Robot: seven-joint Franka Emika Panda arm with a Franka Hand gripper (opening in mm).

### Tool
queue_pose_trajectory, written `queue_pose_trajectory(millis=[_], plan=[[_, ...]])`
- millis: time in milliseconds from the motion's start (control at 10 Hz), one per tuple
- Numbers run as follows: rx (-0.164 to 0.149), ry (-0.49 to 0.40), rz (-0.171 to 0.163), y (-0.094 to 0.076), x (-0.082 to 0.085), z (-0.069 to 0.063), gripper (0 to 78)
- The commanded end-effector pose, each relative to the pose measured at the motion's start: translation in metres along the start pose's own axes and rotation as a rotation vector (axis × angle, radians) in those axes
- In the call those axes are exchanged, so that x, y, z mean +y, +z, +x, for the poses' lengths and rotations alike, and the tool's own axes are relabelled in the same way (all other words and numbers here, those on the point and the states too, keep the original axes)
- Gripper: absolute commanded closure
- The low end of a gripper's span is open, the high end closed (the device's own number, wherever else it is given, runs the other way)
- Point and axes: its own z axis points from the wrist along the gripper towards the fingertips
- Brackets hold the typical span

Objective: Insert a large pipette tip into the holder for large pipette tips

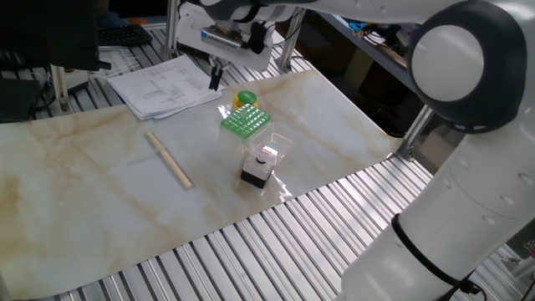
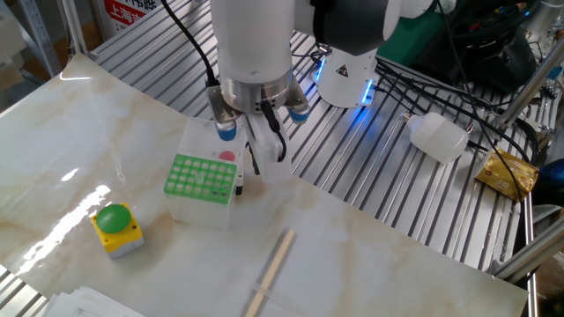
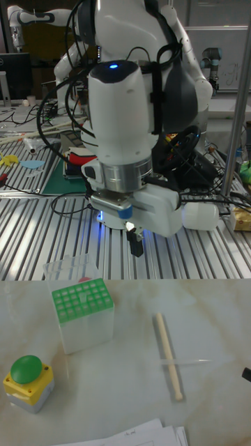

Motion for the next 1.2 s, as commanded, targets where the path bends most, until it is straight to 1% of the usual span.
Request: queue_pose_trajectory(millis=[100,300,400,500,600,700,800,1000,1100,1200], plan=[[0.003,0.069,-0.011,-0.001,0.001,-0.001,77.6],[0.008,0.119,-0.015,0.007,0.011,0.0,77.6],[0.0,0.15,-0.014,0.013,0.018,0.0,77.6],[-0.006,0.167,-0.013,0.016,0.021,0.0,77.6],[-0.016,0.21,-0.004,0.023,0.028,0.0,77.6],[-0.011,0.239,-0.007,0.028,0.031,0.001,77.6],[-0.013,0.242,-0.007,0.032,0.031,0.002,77.6],[-0.015,0.271,-0.012,0.052,0.03,0.004,77.6],[-0.021,0.281,-0.016,0.06,0.029,0.004,77.6],[-0.023,0.299,-0.019,0.068,0.03,0.003,77.6]])
